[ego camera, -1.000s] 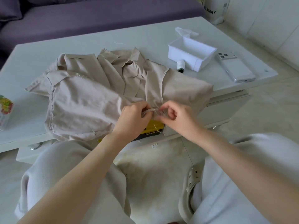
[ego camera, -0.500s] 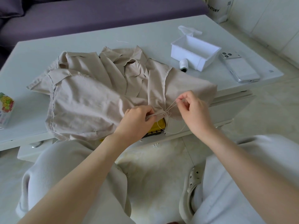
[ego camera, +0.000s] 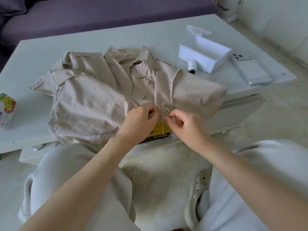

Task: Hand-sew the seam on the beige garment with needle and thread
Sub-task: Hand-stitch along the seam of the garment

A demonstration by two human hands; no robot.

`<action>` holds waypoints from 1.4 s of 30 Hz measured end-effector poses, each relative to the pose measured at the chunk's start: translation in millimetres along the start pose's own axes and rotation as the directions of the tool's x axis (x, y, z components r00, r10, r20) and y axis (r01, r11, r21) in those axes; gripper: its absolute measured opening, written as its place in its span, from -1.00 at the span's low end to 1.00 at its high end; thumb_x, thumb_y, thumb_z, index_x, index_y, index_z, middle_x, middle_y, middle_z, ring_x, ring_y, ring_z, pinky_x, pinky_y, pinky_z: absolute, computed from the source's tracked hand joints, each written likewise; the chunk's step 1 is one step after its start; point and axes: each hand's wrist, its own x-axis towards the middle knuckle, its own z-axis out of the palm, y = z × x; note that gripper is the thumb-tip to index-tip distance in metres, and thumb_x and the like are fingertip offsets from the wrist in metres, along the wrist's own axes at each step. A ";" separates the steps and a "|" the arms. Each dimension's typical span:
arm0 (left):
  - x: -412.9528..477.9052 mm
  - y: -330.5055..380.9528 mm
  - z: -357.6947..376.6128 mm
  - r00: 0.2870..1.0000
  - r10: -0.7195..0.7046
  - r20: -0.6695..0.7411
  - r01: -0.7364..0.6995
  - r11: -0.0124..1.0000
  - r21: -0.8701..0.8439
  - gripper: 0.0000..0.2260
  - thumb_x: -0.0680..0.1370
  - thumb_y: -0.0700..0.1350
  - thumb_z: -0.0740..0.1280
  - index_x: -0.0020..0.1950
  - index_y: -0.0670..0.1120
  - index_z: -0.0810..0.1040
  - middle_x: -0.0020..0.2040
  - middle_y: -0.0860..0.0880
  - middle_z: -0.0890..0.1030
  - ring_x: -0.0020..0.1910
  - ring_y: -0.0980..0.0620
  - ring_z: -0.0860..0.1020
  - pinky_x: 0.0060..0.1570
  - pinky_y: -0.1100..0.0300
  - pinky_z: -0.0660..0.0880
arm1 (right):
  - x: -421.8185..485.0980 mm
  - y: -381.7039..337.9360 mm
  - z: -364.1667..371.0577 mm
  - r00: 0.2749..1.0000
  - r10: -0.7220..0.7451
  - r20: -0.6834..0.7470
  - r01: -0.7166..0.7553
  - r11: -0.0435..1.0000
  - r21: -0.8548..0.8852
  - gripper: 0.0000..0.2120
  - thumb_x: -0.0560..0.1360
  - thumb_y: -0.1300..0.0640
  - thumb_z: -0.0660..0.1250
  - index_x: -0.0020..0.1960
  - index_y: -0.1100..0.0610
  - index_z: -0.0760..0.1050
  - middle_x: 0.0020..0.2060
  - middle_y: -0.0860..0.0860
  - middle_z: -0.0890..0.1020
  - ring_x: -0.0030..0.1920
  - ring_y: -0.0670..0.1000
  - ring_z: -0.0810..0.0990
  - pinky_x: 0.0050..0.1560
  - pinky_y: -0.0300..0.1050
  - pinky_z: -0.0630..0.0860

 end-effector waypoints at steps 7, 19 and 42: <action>0.4 2.4 0.9 1.000 -0.021 -0.003 0.021 1.000 -0.017 -0.81 0.58 -0.15 0.24 -0.16 -0.24 0.50 -0.41 -0.06 0.43 -0.34 -0.06 0.33 -0.35 0.32 0.22 | -9.3 4.6 17.0 0.995 0.085 0.047 -0.076 0.982 -0.171 -0.83 0.49 0.02 0.36 -0.18 0.12 0.58 -0.59 -0.17 0.19 -0.56 -0.14 0.24 -0.48 -0.23 0.17; 3.1 0.6 0.6 1.000 -0.010 -0.021 0.009 0.998 -0.069 -0.83 0.61 -0.13 0.21 -0.15 -0.11 0.52 -0.43 0.05 0.43 -0.49 0.11 0.32 -0.45 0.37 0.26 | -40.9 -3.1 26.5 0.600 -0.306 0.739 0.649 0.726 -0.227 -0.69 0.34 0.26 0.46 0.06 0.04 0.62 -0.27 -0.05 0.65 -0.27 -0.02 0.61 -0.44 -0.23 0.26; 2.0 -1.1 0.0 0.999 -0.036 -0.033 0.033 0.997 -0.064 -0.81 0.60 -0.13 0.23 -0.14 -0.18 0.53 -0.38 0.01 0.47 -0.40 0.07 0.37 -0.38 0.31 0.28 | -3.9 -11.7 17.0 0.962 0.238 0.137 -0.249 0.966 0.072 -0.78 0.55 0.13 0.32 -0.25 0.19 0.53 -0.60 -0.13 0.27 -0.51 -0.08 0.33 -0.45 -0.28 0.15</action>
